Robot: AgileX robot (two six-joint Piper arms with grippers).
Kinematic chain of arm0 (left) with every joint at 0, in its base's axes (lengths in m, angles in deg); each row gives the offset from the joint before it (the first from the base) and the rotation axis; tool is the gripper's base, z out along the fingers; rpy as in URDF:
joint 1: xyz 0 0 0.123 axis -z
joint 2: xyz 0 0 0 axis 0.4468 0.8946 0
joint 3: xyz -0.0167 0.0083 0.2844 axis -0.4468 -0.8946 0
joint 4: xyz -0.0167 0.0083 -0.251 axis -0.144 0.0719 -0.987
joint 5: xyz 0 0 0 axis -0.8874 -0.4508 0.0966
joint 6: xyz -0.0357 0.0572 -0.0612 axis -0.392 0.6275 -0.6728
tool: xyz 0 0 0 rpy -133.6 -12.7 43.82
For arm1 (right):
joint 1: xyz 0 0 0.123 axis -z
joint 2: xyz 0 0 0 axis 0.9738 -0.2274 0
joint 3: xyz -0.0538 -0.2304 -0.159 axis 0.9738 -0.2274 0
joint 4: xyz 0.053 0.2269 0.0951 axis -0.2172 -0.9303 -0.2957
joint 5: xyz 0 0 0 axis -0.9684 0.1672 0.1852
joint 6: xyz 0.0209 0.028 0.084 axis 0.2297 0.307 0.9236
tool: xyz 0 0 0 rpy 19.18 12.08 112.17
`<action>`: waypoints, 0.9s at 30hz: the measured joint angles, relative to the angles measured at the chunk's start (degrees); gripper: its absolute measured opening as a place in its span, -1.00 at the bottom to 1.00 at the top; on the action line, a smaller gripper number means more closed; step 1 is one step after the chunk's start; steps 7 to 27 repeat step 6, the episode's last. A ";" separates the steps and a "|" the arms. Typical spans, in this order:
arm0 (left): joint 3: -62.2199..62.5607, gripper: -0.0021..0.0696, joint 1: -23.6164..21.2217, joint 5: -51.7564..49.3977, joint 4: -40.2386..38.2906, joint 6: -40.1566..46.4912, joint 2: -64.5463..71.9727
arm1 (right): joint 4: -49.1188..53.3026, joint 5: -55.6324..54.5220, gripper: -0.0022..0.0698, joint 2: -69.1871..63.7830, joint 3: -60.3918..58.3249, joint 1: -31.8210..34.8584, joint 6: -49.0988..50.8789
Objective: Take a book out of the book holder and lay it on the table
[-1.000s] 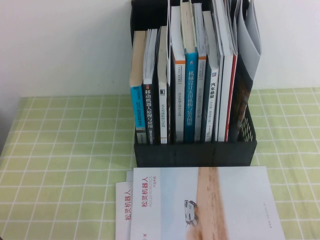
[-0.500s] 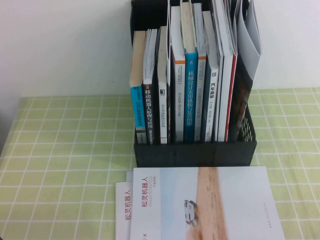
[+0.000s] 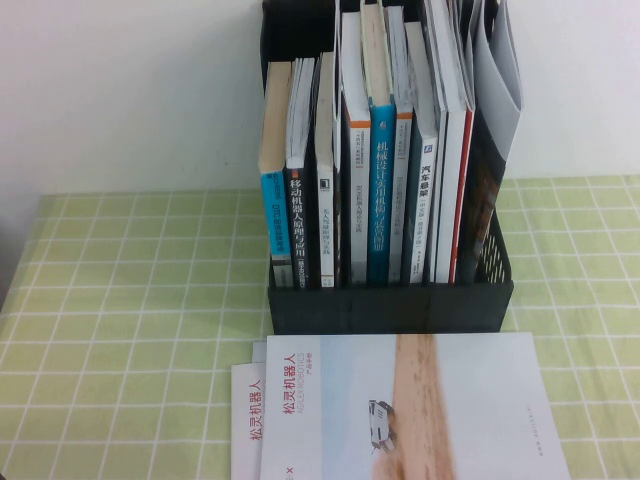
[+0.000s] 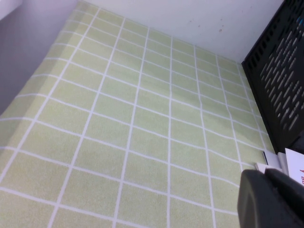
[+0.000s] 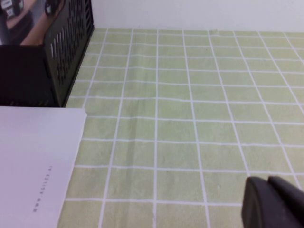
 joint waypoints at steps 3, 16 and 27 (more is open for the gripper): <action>0.00 -0.95 0.00 0.00 0.34 0.00 0.00 | 0.00 0.00 -0.95 0.00 0.00 0.00 0.00; 0.00 -0.95 0.00 0.00 0.34 0.00 0.00 | 0.00 0.00 -0.95 0.00 0.00 0.00 0.00; 0.00 -0.95 0.00 0.00 0.34 0.00 0.00 | 0.00 0.00 -0.95 0.00 0.00 0.00 0.00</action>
